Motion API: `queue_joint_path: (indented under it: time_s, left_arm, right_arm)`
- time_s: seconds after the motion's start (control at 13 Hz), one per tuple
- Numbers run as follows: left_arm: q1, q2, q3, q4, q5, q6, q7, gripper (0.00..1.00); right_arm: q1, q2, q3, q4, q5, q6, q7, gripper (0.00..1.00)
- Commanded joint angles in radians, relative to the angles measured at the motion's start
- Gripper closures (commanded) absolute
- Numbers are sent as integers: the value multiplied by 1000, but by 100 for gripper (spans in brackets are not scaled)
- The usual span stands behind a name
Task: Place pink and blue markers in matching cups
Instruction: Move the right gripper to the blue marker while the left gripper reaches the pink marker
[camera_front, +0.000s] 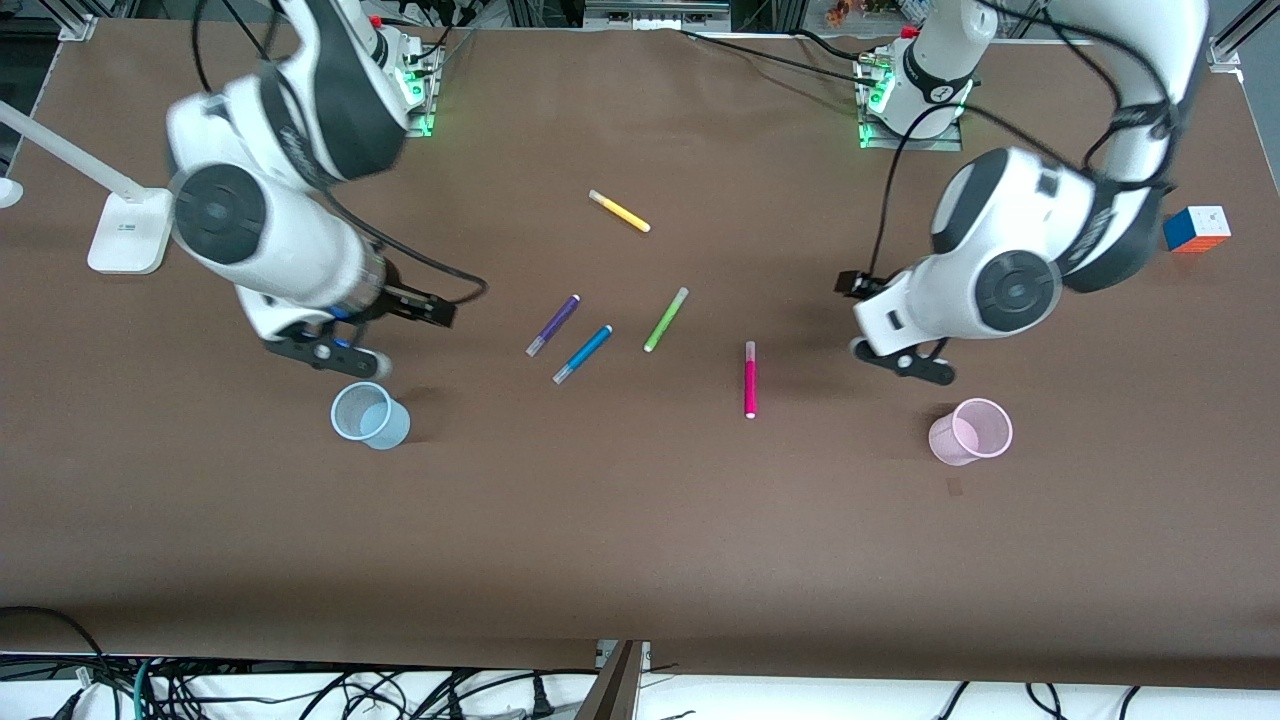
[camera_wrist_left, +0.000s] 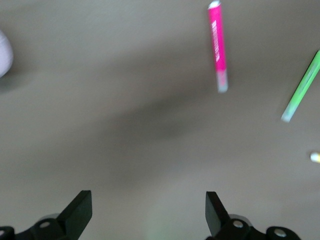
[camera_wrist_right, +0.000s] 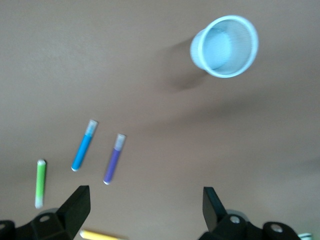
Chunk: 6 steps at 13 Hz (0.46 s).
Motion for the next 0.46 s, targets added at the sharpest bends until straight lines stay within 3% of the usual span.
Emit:
queue_joint_path:
  time_s: [0.0, 0.15, 0.38]
  left_arm:
    - [-36, -21, -12, -141, -20, 223, -10, 0]
    - [-96, 20, -11, -180, -6, 326, -71, 0]
    - [-204, 100, -9, -197, 185, 459, -325, 0]
  right_arm:
    - [57, 73, -7, 10, 57, 77, 135, 1]
    - [102, 116, -7, 10, 61, 130, 209, 1]
    - [154, 176, -8, 10, 58, 206, 295, 1]
